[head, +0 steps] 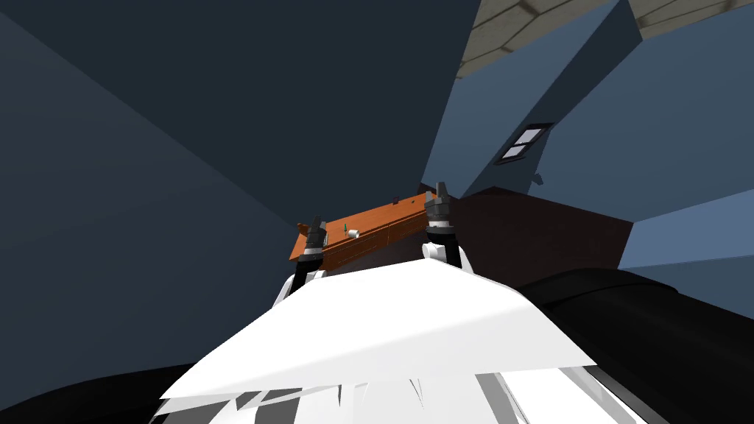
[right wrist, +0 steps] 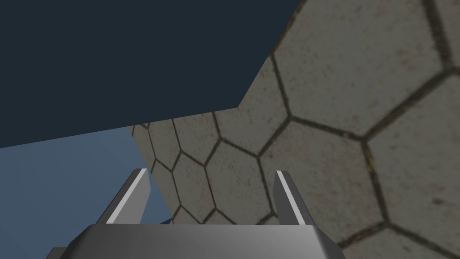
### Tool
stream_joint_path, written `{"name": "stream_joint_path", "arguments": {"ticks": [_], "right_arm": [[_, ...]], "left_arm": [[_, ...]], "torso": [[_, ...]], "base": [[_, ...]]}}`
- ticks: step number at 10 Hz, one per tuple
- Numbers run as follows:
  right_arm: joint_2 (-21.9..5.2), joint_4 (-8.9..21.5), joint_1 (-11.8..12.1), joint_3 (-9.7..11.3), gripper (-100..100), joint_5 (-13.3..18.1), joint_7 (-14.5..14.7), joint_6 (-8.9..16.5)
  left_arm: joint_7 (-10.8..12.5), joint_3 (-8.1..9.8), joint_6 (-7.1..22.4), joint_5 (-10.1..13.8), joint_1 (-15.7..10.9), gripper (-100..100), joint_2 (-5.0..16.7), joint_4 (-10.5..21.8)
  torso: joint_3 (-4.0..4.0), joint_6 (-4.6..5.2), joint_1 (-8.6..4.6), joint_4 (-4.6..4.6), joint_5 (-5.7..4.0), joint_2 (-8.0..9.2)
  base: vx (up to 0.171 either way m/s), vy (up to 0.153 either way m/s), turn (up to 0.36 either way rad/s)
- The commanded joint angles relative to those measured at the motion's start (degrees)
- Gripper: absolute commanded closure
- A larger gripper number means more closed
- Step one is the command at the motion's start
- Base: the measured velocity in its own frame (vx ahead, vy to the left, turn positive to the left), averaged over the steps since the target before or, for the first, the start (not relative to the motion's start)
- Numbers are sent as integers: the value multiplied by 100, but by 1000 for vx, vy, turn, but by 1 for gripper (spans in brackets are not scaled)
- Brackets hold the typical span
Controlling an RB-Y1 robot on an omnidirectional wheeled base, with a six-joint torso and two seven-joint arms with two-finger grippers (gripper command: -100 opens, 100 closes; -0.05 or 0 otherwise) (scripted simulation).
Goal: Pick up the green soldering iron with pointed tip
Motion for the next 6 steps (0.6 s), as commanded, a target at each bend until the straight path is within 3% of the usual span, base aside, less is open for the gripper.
{"name": "stream_joint_path", "arguments": {"ticks": [1,2,3,6], "right_arm": [[0,0,0,0,0,0,0,0],[0,0,0,0,0,0,0,0],[0,0,0,0,0,0,0,0],[0,0,0,0,0,0,0,0]], "left_arm": [[0,0,1,0,-1,-100,1,0],[0,0,1,0,-1,-100,1,0],[18,-45,128,17,-4,-100,161,217],[18,-45,128,17,-4,-100,161,217]], "torso": [[0,0,0,0,0,0],[0,1,-3,0,-1,0],[-1,0,-1,0,0,-1],[5,-1,9,2,2,8]], "base": [[-10,2,-18],[-4,9,5],[-68,39,-231],[-30,28,-40]]}}
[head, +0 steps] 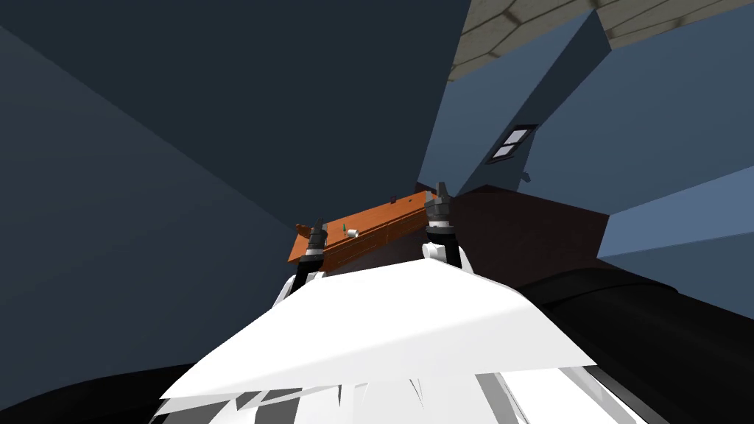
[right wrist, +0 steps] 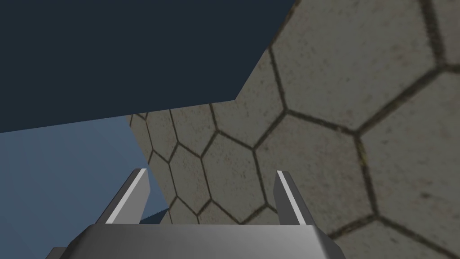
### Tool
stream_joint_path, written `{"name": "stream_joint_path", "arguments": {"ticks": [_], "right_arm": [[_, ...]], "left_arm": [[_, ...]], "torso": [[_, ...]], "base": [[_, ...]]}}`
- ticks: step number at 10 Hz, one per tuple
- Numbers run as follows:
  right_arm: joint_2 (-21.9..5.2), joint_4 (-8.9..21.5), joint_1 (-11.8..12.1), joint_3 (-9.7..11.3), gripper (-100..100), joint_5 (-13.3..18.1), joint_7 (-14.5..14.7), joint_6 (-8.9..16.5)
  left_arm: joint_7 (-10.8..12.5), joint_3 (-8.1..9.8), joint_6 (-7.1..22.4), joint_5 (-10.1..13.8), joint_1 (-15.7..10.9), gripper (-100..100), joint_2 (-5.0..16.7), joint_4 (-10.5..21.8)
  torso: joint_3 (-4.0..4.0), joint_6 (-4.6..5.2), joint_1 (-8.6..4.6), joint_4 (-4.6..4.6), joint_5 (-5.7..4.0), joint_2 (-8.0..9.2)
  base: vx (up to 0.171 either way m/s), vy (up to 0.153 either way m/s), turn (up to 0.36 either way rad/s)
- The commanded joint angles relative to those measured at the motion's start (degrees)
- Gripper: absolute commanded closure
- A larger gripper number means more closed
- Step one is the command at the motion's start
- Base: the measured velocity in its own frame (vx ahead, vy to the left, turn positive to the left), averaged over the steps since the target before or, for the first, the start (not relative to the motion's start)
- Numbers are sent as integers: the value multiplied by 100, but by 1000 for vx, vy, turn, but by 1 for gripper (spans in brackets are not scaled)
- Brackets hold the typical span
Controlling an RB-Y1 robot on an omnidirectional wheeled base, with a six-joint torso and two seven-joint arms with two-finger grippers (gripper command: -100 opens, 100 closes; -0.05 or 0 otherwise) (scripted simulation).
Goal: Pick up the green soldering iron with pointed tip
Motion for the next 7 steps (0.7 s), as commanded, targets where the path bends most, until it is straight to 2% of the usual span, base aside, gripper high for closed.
{"name": "stream_joint_path", "arguments": {"ticks": [1,3,4,6,7], "right_arm": [[0,0,0,0,0,0,0,0],[0,0,0,0,0,0,0,0],[0,0,0,0,0,0,0,0],[0,0,-1,0,0,0,0,0],[0,0,0,0,0,0,0,0]], "left_arm": [[2,2,0,2,-7,-100,4,8],[2,2,0,2,-7,-100,4,8],[23,-53,131,18,-15,-100,165,244],[23,-53,131,18,-15,-100,165,244],[46,-118,265,33,-27,-100,328,497]], "torso": [[0,0,0,0,0,0],[1,1,-7,0,-2,1],[-2,-1,-2,-1,-1,-4],[9,2,14,3,3,15],[6,-1,14,2,3,11]], "base": [[-11,1,-19],[-6,7,-2],[-58,50,-208],[-46,52,-108],[-85,79,-236]]}}
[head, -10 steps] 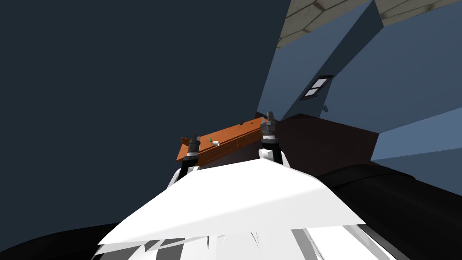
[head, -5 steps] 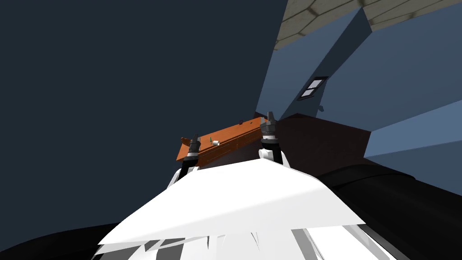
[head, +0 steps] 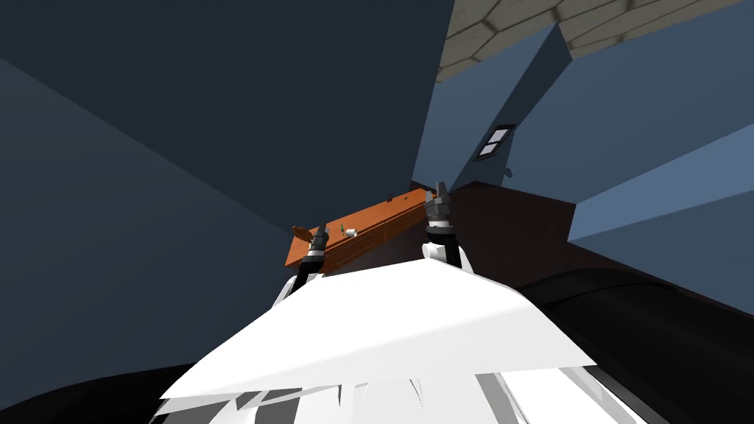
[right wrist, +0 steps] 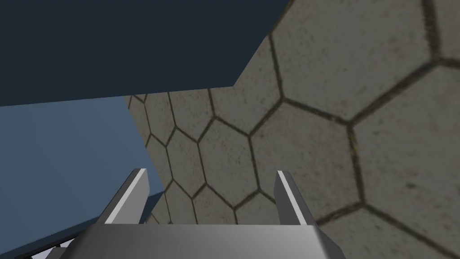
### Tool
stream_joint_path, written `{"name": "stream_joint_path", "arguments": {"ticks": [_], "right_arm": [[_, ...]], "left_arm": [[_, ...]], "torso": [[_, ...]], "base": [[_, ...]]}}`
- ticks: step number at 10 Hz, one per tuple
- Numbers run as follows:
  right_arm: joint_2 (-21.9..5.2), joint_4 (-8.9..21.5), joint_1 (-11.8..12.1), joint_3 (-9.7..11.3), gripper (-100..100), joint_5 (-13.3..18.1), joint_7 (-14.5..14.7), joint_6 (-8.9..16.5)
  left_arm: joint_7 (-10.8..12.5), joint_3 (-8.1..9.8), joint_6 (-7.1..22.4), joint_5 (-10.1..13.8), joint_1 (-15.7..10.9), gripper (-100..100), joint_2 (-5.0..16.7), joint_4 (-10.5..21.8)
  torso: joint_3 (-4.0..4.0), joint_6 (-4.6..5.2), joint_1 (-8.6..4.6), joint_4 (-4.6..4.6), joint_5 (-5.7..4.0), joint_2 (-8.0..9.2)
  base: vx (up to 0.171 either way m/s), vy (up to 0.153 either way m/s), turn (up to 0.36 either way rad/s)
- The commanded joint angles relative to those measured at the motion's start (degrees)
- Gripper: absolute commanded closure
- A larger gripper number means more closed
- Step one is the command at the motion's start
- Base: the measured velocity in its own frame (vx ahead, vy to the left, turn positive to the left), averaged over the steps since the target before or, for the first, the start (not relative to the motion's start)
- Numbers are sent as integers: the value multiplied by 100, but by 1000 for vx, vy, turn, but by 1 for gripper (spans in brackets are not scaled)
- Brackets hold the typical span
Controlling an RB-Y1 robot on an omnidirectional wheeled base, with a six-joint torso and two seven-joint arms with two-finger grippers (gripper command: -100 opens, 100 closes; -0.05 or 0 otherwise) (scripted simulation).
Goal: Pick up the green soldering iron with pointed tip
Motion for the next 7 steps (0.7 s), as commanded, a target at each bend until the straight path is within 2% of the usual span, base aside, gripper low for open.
{"name": "stream_joint_path", "arguments": {"ticks": [1,2,3,4,5,6,7], "right_arm": [[0,0,0,0,0,0,0,0],[0,0,1,-1,0,0,0,0],[0,0,-1,0,0,0,0,0],[0,0,2,-1,0,0,0,0],[0,0,1,0,0,0,0,0],[0,0,2,-1,0,0,0,0],[0,0,0,0,0,0,0,0]], "left_arm": [[-4,-53,80,-8,17,-100,46,92],[23,-127,215,6,1,-100,206,364],[23,-127,215,6,1,-100,206,364],[52,-207,351,19,-21,-100,364,582],[52,-207,351,19,-21,-100,364,652],[84,-294,487,30,-48,-100,519,867],[84,-294,487,30,-48,-100,519,954]], "torso": [[0,0,0,0,0,0],[0,-3,3,1,1,-2],[3,2,13,1,2,5],[-4,-6,-7,0,0,-11],[-6,-1,-6,-2,-1,-11],[-7,-5,-13,-2,-2,-14],[-4,1,-3,-1,-1,-6]], "base": [[-71,87,-209],[-88,110,-405],[-41,43,-104],[-45,44,-201],[-47,33,-130],[-72,58,-330],[-42,76,-155]]}}
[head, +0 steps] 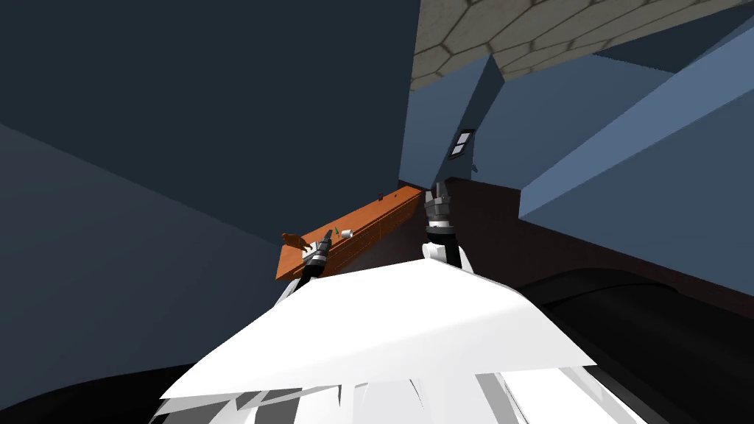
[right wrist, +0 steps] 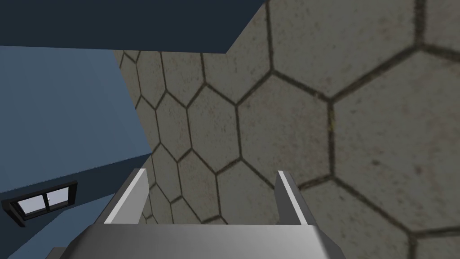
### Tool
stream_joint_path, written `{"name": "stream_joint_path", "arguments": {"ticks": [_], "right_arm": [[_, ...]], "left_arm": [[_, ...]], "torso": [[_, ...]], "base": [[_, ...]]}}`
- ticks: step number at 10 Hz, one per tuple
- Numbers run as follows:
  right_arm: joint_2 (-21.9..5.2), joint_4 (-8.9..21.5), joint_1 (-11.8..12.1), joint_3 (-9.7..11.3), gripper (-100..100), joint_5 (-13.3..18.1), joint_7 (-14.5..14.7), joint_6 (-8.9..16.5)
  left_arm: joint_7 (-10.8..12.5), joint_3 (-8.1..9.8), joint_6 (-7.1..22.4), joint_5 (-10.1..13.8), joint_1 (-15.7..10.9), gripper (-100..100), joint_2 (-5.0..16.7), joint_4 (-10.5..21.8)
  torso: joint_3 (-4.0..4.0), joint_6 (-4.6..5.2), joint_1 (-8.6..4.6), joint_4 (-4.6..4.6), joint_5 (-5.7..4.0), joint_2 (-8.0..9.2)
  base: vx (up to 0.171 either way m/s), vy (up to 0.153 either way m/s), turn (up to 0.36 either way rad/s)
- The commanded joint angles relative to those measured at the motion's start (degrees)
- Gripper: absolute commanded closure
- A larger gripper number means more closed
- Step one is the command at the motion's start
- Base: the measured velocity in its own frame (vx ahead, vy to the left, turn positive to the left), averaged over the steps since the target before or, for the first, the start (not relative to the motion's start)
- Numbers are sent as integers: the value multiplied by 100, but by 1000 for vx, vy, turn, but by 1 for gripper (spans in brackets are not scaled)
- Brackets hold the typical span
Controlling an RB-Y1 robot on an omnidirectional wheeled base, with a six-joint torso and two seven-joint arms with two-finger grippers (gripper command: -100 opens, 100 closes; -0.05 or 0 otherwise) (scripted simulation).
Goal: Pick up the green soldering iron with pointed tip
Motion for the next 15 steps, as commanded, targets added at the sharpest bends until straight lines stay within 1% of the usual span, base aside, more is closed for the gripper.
{"name": "stream_joint_path", "arguments": {"ticks": [1,2,3,4,5,6,7,8,9,10,11,12,13,14,15], "right_arm": [[0,0,0,0,0,0,0,0],[0,0,-1,1,0,0,0,0],[0,0,0,0,0,0,0,0],[0,0,-1,1,0,0,0,0],[0,0,0,0,0,0,0,0],[0,0,1,0,0,0,0,0],[1,0,1,0,0,0,0,0],[1,0,1,1,0,0,0,0],[1,-1,1,0,0,0,0,0],[0,0,1,0,0,0,0,0],[-1,0,1,0,0,0,0,0],[0,0,1,-1,0,0,0,0],[0,0,1,-1,0,0,0,0],[0,0,1,0,0,0,0,0],[0,0,1,0,0,0,0,0]], "left_arm": [[45,-99,119,14,-39,-100,186,286],[45,-99,119,14,-39,-100,186,423],[82,-189,250,22,-85,-100,338,695],[82,-189,250,22,-85,-100,338,735],[122,-279,376,27,-139,-100,489,879],[122,-279,376,27,-139,-100,489,1057],[164,-371,498,29,-197,-100,641,1250],[164,-371,498,29,-197,-100,641,1376],[164,-371,498,29,-197,-100,641,1419],[207,-463,615,29,-260,-100,795,1648],[207,-463,615,29,-260,-100,795,1763],[207,-463,615,29,-260,-100,795,1763],[251,-557,723,25,-325,-100,949,2004],[251,-557,723,25,-325,-100,949,2106],[296,-652,823,17,-392,-100,1103,2350]], "torso": [[0,0,0,0,0,0],[-1,6,4,-1,1,0],[-3,1,-2,-1,0,-6],[-4,7,-5,-1,-2,-6],[-6,0,-3,-2,0,-10],[-12,2,-17,-4,-2,-20],[-16,-1,-30,-6,-6,-26],[-18,1,-38,-7,-8,-32],[-21,1,-31,-8,-8,-37],[-23,3,2,-8,-1,-39],[-22,3,15,-8,3,-38],[-20,0,9,-8,2,-34],[-16,-3,-9,-6,-1,-26],[-19,3,-19,-7,-4,-34],[-21,1,-23,-8,-5,-36]], "base": [[-43,78,-248],[-37,56,-176],[-32,47,-354],[-28,59,-166],[1,19,-181],[16,-22,-63],[27,-38,-110],[42,-17,-122],[42,92,-230],[38,111,-264],[23,86,-165],[-8,36,2],[28,6,-177],[31,8,-207],[45,40,-346]]}}
